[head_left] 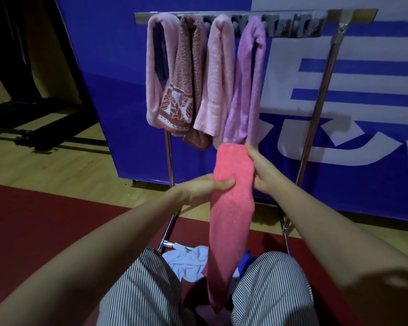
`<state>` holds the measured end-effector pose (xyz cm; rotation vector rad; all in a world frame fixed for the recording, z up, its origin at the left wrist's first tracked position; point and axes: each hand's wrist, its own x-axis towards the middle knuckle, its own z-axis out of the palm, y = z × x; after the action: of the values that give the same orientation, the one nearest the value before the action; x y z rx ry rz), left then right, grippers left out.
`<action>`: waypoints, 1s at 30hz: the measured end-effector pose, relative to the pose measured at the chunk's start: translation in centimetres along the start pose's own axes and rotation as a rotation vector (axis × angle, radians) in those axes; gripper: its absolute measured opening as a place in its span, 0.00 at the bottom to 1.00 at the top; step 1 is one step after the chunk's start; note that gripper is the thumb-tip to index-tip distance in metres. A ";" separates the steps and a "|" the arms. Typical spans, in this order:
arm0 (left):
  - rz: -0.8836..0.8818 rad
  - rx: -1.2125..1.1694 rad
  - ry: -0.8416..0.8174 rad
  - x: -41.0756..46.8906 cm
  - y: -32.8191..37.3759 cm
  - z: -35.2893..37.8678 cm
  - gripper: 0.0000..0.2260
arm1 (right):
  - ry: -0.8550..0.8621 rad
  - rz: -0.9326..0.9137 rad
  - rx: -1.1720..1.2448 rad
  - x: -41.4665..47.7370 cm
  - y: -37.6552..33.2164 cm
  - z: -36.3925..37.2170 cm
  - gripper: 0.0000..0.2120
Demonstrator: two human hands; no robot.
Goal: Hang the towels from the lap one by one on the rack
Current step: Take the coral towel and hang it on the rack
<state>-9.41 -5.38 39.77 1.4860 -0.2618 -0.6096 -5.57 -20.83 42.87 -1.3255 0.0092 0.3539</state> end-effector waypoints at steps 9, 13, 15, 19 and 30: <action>0.094 -0.174 0.463 0.4 5.0 -1.0 0.16 | -0.423 0.269 -0.085 -2.4 4.8 -0.9 0.48; -0.009 -0.368 0.437 0.6 3.2 -2.2 0.33 | -0.366 0.148 -0.041 -2.4 3.7 0.1 0.27; -0.029 -0.453 0.335 0.5 1.3 -2.9 0.40 | -0.290 0.105 0.117 -1.9 2.9 0.5 0.17; -0.082 -0.319 0.061 -1.1 -1.5 -2.3 0.39 | -0.169 0.002 0.335 -0.8 1.8 0.6 0.17; 0.206 0.152 0.413 -0.3 1.7 -1.7 0.09 | -0.135 0.643 -0.786 -1.3 1.6 -3.2 0.48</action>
<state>-8.39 -3.81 41.34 1.6682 -0.1379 -0.1122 -6.59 -23.87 40.79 -2.0605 0.2042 1.0696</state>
